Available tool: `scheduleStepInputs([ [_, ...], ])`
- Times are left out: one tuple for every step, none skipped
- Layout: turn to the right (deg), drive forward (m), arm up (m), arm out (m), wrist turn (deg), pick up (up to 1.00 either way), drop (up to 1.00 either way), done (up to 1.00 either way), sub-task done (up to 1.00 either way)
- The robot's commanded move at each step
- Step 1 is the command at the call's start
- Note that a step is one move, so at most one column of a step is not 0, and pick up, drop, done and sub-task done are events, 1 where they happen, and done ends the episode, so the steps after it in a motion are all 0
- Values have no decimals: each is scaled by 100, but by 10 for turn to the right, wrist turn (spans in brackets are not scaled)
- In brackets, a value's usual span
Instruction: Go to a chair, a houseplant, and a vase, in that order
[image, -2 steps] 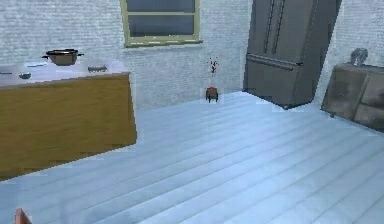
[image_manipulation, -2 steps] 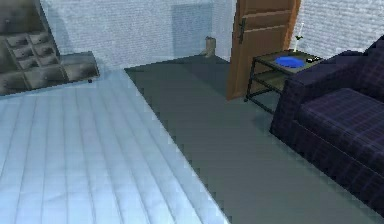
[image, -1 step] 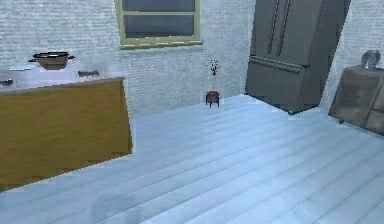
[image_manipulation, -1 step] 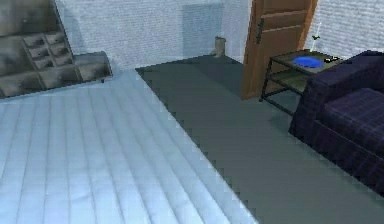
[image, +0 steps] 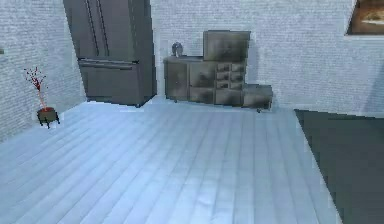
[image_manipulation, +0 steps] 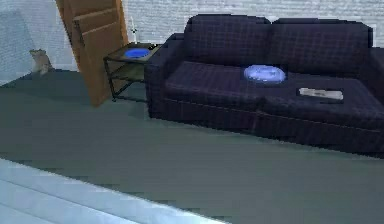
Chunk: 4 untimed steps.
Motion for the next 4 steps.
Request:
scheduleStepInputs([
  [450, 0, 0, 0, 0, 0, 0, 0, 0],
  [90, 0, 0, 0, 0, 0, 0, 0, 0],
  [0, 10, 0, 0, 0, 0, 0, 0, 0],
  [-450, 0, 0, 0, 0, 0, 0, 0, 0],
])
